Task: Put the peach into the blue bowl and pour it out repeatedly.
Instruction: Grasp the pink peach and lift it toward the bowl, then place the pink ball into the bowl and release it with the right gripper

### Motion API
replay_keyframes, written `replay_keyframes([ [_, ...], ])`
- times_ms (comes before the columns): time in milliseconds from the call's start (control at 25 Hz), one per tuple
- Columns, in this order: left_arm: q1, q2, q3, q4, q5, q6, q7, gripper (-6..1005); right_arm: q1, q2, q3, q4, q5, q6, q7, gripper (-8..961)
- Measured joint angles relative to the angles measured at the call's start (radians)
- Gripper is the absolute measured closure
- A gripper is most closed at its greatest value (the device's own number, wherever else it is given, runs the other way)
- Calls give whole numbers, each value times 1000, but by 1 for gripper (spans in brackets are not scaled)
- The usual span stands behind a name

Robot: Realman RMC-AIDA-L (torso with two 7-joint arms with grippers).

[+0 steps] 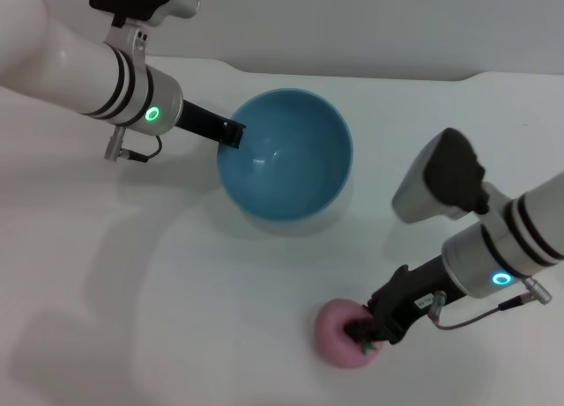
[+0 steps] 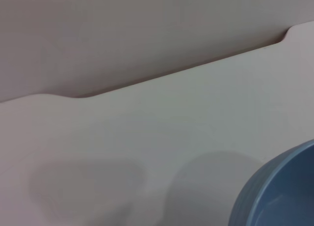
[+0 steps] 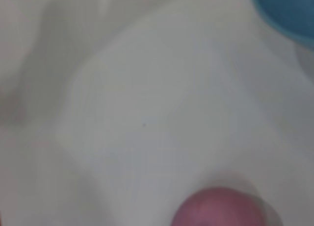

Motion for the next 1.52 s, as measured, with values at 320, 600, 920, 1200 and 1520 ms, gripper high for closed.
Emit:
replay_keyframes([
  [320,-29,0,-1,-1,7,42,7,1000,-123,-12,345,-17,168,-235,-228,761],
  [600,-48,-6,83,-8,0,107,-4,1001,-220,-21,716,-79,334,-621,-450,816],
  [920,-53,-9,182,-2,-126,136,-17,1000,-218,-21,769,-61,343,-527,-462,863],
  [1200,-58,-7,187,-6,-145,141,-17,1001,-167,-13,732,1,188,-395,-443,905],
  [1520,-63,-6,188,-7,-155,142,-17,1000,-153,-13,702,26,155,-353,-410,818],
])
